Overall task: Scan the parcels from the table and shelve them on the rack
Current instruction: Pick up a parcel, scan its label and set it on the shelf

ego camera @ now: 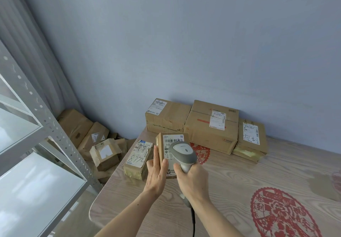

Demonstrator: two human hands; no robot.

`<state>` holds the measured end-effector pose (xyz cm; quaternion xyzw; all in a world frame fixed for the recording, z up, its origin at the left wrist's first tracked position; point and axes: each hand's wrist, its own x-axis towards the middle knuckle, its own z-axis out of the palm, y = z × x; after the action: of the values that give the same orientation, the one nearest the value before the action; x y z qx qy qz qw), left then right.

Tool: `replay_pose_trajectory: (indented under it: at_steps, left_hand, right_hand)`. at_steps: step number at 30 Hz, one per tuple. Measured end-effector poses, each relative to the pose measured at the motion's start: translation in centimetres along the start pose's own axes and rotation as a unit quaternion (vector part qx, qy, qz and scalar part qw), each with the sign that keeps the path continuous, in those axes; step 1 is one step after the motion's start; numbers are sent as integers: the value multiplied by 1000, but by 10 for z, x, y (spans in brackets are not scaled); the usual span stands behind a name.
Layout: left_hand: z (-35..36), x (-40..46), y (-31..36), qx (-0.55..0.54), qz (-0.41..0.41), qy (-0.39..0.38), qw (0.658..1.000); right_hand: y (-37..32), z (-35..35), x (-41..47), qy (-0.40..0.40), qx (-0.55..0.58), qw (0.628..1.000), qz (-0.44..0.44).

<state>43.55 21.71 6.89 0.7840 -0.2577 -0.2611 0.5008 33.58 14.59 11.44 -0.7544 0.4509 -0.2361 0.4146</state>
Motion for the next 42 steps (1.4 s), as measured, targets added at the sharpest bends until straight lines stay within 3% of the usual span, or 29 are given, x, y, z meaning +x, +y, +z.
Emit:
replay_pose_trajectory:
  at_steps: [30, 42]
  left_hand:
    - [-1, -11, 0, 7, 10, 20, 1000]
    - [-30, -46, -4, -9, 2, 123, 992]
  right_hand:
    - [-4, -10, -11, -3, 8, 1000, -2]
    - [-15, -3, -19, -28, 51, 997, -46]
